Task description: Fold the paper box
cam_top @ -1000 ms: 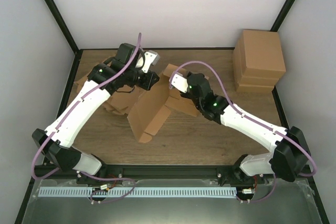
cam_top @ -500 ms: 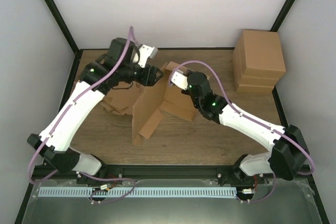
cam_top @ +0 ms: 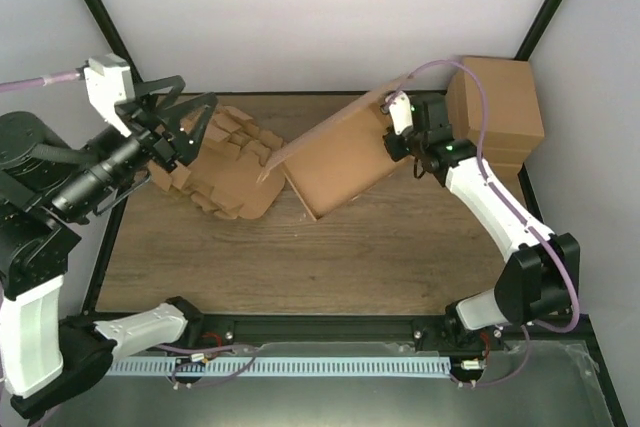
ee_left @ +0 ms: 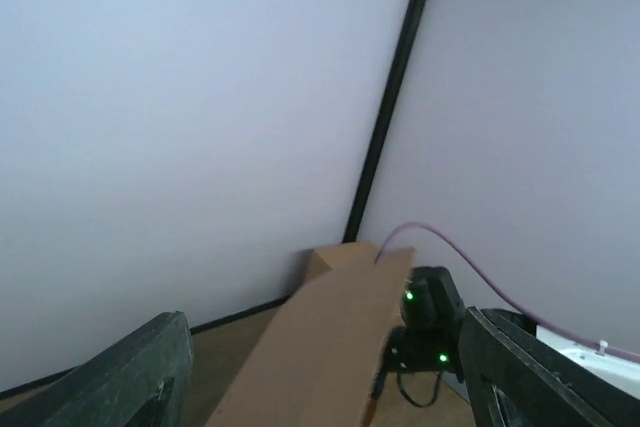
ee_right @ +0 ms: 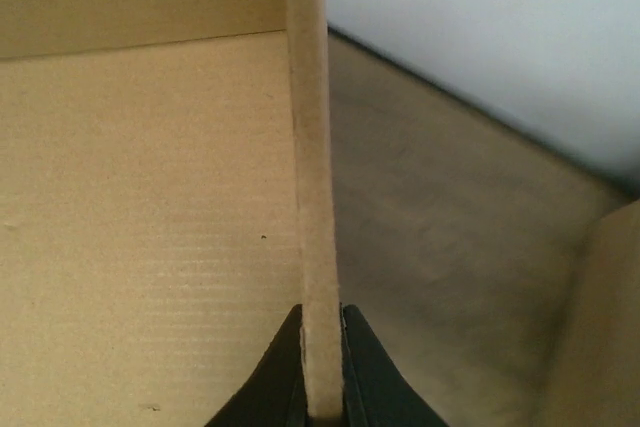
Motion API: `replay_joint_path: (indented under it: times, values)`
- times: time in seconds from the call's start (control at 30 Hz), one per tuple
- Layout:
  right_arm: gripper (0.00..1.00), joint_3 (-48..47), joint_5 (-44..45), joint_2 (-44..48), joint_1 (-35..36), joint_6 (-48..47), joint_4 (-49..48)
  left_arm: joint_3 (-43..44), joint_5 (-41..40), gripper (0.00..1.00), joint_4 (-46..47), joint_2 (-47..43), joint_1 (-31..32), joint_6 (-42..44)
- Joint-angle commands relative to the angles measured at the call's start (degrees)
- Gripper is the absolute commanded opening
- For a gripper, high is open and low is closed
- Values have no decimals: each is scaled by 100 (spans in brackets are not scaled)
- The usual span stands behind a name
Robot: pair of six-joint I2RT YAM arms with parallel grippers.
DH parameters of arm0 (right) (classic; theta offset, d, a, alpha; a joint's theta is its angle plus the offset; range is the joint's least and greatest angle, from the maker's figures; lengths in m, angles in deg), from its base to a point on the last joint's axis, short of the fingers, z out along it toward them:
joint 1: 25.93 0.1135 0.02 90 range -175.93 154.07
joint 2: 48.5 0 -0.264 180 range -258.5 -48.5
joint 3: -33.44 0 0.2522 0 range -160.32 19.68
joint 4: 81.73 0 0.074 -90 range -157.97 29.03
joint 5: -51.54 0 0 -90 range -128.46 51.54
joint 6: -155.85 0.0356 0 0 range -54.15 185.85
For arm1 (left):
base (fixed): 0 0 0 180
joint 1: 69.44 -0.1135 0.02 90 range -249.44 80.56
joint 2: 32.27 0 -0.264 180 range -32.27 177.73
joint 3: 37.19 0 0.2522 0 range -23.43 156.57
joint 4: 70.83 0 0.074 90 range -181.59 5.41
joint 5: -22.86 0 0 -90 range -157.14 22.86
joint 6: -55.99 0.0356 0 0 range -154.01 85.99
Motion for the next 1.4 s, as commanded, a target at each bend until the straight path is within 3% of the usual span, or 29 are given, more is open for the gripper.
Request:
replay_joint_path:
  times: [0.0,0.17,0.27,0.43,0.7,1.0,1.2,1.23,1.37]
  values:
    - [1,554,-1890,-91,-403,2160,149,-199,-632,77,-134,75,-23,-115]
    - [1,1803,-2988,-110,-509,3338,-910,-998,-639,80,-122,-47,-18,-148]
    - [1,2287,-3076,-234,-504,3552,-1279,-1732,-311,85,35,-149,-22,-159]
    - [1,2821,-2460,-305,-488,3399,-1639,-3335,6,93,485,-415,-25,-174]
    - [13,3197,-1083,-151,1,3001,-1773,-5202,152,97,1598,-1028,-27,-286]
    - [21,2857,-389,-557,506,2920,-1426,-5791,-130,98,1746,-1075,-25,-299]
    - [22,2691,133,-758,825,2933,-1143,-5829,-281,98,1698,-1046,-25,-255]
    - [21,2657,210,-806,886,2941,-1079,-5813,-310,98,1691,-1030,-29,-240]
    - [2,2598,423,-967,983,3050,-872,-5763,-292,98,1622,-931,-25,-204]
